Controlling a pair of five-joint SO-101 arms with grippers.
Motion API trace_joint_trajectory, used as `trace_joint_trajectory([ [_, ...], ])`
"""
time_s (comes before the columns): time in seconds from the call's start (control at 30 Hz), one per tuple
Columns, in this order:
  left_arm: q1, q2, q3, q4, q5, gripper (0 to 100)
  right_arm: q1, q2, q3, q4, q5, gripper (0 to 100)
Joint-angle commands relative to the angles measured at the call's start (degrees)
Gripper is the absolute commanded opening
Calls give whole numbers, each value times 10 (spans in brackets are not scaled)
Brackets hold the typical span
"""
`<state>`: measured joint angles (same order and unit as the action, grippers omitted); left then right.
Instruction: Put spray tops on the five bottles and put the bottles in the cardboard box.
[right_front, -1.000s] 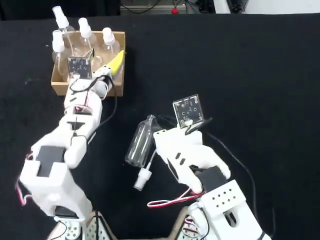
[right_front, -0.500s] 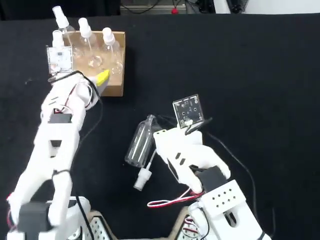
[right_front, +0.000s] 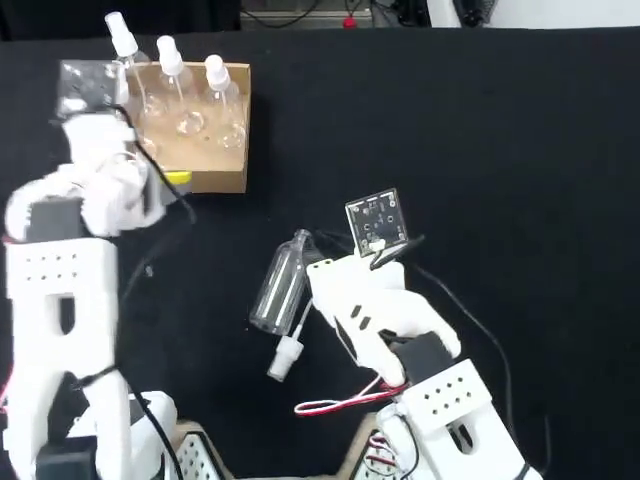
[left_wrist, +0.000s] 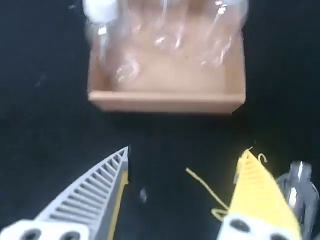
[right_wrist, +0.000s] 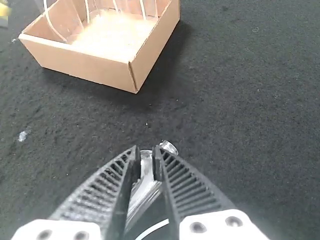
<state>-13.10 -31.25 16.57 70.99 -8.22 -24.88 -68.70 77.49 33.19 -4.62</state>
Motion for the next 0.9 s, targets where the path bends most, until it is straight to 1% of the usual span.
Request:
trace_joint_trajectory([
  [0.0,-20,40,-138,127,-25,328,10,-2,-2,-13,1,53],
  [0.07,7,80,-158,175,-44,328,10,-1,-2,-13,1,53],
  [0.13,35,120,-160,200,-66,328,10,-1,-2,-12,1,53],
  [0.23,75,172,-162,200,-78,328,10,-1,-2,-11,1,53],
  [0.47,194,264,-165,196,-79,328,11,-1,-2,-11,1,53],
  [0.7,232,280,-102,84,-76,328,12,-1,-2,-11,1,53],
  [0.8,240,284,-80,60,-72,330,12,-1,-2,-12,1,53],
  [0.87,253,286,-71,47,-56,332,12,-1,-2,-13,1,53],
])
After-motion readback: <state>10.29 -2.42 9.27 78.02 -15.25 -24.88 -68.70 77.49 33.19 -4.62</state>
